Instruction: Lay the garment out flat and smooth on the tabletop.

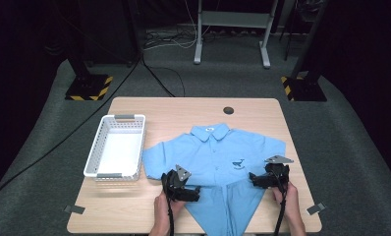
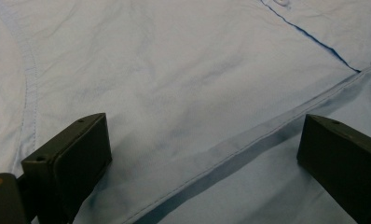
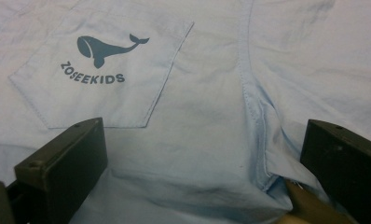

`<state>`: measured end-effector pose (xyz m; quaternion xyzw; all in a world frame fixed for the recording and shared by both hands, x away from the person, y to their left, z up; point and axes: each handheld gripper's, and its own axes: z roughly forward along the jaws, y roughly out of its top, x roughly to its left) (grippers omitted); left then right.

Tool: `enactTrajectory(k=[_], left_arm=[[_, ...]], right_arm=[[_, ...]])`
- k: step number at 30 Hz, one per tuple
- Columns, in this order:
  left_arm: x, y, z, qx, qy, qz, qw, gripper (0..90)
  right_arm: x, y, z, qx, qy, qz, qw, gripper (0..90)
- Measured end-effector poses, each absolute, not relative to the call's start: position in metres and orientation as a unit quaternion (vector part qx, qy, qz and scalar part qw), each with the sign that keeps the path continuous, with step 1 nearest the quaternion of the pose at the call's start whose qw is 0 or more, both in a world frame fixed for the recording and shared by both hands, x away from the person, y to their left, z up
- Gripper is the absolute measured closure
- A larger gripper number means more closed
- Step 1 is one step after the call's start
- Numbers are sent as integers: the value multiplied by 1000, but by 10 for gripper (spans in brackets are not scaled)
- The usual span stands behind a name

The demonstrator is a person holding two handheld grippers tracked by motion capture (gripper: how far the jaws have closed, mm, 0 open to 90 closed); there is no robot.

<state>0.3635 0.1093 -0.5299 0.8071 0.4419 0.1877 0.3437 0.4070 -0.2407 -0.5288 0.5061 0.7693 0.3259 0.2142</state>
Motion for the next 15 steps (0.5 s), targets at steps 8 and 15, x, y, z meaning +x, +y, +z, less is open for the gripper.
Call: enactTrajectory(k=[8,15], left_arm=[[363,109,-530,807,442,188,344,25],[364,109,-530,808,440,187,345,26]], right_arm=[[401,-254,-515,501,778,313,213,17],[373,-237,-501,478,783,343,201,0]])
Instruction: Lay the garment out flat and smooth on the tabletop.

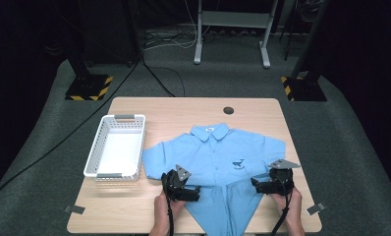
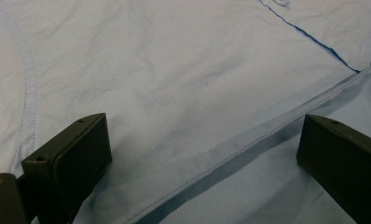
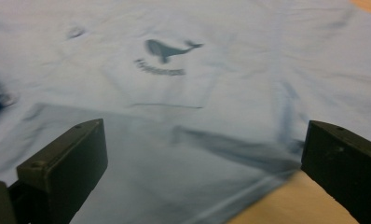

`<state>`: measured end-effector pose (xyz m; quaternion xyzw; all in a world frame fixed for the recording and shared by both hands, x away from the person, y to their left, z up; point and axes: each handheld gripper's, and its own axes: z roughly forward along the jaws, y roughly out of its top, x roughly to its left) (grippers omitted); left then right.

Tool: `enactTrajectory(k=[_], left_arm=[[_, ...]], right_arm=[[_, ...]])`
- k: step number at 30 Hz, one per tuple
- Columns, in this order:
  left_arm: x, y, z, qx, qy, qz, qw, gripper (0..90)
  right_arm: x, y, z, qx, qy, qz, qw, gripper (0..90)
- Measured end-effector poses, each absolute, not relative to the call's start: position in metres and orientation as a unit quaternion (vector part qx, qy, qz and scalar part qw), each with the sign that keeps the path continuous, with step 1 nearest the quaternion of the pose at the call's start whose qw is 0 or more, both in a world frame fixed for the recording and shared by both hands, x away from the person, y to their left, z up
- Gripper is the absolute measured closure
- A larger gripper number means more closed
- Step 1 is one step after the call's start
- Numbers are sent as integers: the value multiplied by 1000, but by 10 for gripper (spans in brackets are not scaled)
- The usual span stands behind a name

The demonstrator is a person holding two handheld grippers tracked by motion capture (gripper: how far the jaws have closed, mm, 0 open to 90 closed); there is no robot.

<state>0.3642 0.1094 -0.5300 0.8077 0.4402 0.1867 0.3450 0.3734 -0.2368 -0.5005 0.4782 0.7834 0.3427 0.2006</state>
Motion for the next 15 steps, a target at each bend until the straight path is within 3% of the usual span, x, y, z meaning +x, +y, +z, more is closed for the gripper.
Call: enactTrajectory(k=[5,15], left_arm=[[365,109,-530,808,440,186,345,26],[379,107,-530,811,434,184,347,26]], right_arm=[[359,-203,-508,452,806,338,179,0],[359,-183,-525,449,817,317,175,0]])
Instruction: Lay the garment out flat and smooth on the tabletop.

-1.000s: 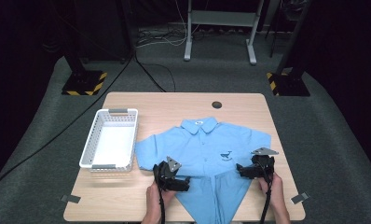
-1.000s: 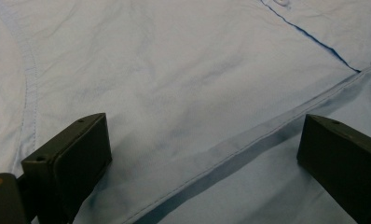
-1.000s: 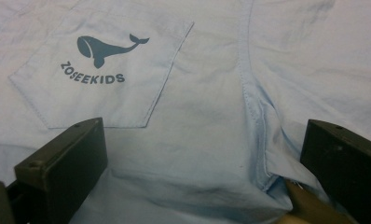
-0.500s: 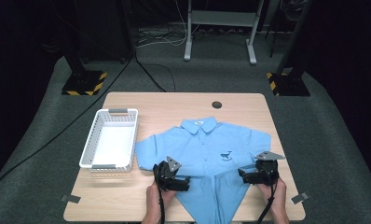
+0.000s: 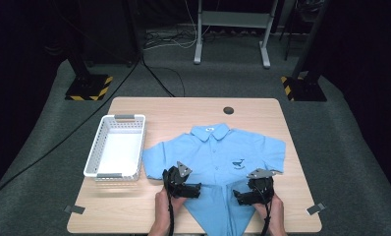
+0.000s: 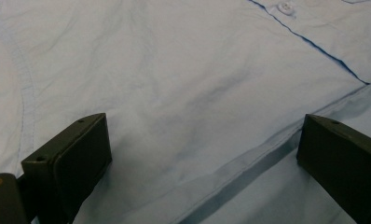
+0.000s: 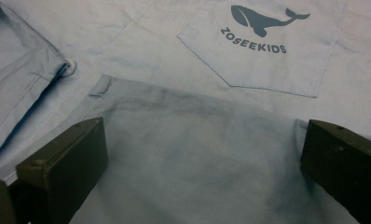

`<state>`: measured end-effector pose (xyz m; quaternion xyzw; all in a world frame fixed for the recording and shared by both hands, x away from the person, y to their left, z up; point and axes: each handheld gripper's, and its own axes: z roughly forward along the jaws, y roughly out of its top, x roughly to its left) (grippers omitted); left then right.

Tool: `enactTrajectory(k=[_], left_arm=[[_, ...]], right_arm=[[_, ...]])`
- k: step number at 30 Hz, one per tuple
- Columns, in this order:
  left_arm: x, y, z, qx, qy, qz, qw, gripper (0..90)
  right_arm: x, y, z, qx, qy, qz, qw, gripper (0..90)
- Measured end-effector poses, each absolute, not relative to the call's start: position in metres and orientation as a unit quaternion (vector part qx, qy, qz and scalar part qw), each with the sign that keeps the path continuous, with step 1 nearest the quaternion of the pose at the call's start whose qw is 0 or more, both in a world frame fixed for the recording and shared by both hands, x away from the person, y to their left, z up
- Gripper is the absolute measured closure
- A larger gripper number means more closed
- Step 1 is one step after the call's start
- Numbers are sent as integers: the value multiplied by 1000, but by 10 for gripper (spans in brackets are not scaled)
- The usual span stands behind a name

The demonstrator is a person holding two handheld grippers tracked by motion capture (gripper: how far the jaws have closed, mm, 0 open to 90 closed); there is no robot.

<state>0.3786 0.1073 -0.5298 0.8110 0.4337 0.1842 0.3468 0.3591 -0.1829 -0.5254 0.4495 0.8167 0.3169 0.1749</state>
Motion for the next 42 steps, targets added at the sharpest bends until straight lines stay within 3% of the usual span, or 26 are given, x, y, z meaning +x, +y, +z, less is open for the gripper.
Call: enactTrajectory(k=[42], left_arm=[[443,95,-529,820,416,176,351,33]], right_arm=[[413,-187,-529,510,764,328,218,10]])
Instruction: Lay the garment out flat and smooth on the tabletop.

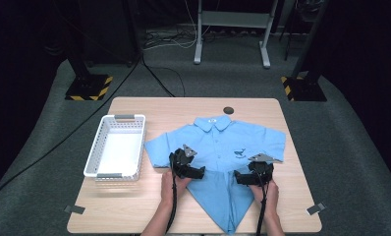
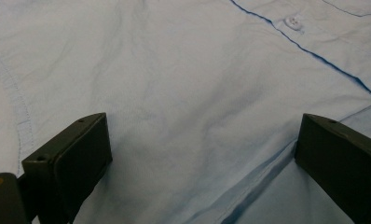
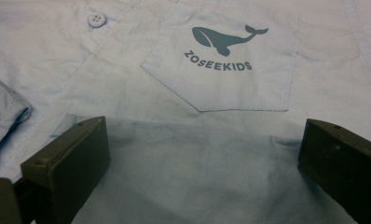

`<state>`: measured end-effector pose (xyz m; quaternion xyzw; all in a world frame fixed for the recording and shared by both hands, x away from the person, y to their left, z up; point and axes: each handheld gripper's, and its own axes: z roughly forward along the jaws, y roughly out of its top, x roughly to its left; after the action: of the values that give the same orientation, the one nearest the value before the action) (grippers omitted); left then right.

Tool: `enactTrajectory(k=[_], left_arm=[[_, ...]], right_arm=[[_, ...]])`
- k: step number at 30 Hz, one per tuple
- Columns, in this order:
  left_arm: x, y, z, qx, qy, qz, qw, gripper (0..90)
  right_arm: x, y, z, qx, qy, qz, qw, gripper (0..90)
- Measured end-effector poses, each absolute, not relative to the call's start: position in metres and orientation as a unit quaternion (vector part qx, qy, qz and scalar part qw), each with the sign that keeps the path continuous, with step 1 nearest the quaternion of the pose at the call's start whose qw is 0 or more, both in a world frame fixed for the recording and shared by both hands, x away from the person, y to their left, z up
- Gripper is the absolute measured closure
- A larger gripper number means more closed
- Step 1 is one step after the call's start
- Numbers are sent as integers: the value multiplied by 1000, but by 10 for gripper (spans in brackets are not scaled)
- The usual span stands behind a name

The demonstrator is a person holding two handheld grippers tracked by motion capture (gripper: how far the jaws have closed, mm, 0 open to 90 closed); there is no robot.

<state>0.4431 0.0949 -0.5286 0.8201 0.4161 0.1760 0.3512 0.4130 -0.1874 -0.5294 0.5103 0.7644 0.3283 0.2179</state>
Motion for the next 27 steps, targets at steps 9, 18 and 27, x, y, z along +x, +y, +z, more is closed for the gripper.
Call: enactTrajectory(k=[9,18,27], left_arm=[[443,95,-529,820,416,177,351,33],[433,97,-528,819,416,185,349,25],[423,101,-529,813,429,185,346,25]], right_arm=[[416,-192,-529,522,756,326,223,10],[415,-192,-529,524,755,326,223,10],[415,-193,-529,523,755,326,223,15]])
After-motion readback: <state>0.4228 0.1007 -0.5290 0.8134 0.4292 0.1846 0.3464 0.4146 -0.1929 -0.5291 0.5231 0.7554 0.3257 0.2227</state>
